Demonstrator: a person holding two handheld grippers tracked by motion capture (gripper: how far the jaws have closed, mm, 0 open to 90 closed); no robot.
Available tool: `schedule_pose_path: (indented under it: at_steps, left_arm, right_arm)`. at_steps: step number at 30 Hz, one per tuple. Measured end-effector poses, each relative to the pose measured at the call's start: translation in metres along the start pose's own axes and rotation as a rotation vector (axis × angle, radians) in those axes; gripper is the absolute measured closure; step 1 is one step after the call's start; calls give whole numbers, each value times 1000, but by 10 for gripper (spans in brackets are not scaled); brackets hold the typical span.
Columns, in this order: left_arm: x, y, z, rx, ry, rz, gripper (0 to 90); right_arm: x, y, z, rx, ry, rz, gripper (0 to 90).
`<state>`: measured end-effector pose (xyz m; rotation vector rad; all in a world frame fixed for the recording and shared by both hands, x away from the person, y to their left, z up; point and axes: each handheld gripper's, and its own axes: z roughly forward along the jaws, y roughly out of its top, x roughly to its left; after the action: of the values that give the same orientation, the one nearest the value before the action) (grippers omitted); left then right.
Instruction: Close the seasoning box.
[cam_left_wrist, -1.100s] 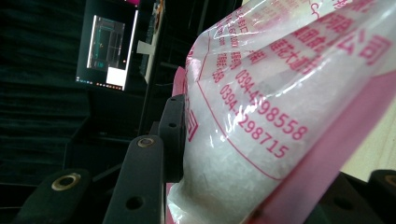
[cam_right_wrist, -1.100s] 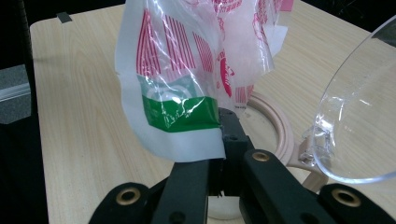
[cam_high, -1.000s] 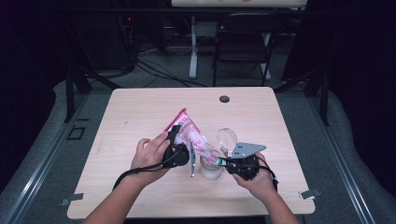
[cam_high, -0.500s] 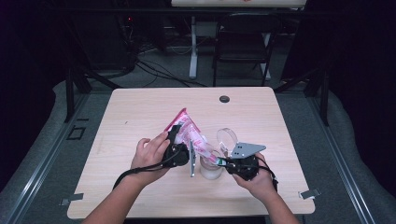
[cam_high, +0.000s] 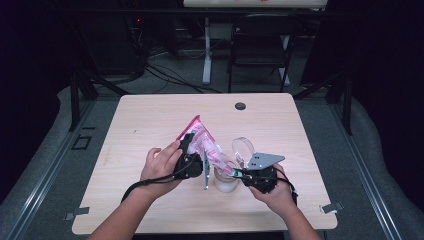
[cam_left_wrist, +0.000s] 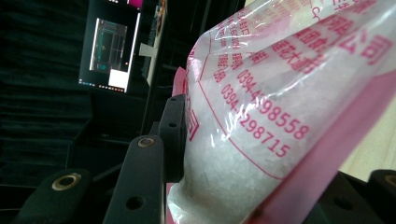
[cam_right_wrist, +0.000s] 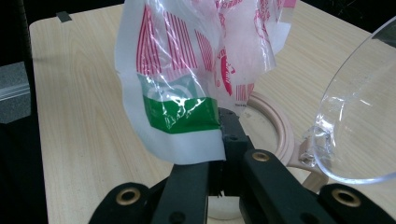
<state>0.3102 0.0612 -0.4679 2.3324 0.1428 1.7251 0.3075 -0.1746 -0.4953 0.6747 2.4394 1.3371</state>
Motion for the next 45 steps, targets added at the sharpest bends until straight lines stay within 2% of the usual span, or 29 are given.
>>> schedule_pose_path:
  at_steps: [45]
  left_arm:
    - [3, 4, -1, -11, 8, 9, 653]
  right_arm:
    - [-1, -1, 0, 0, -2, -1, 900]
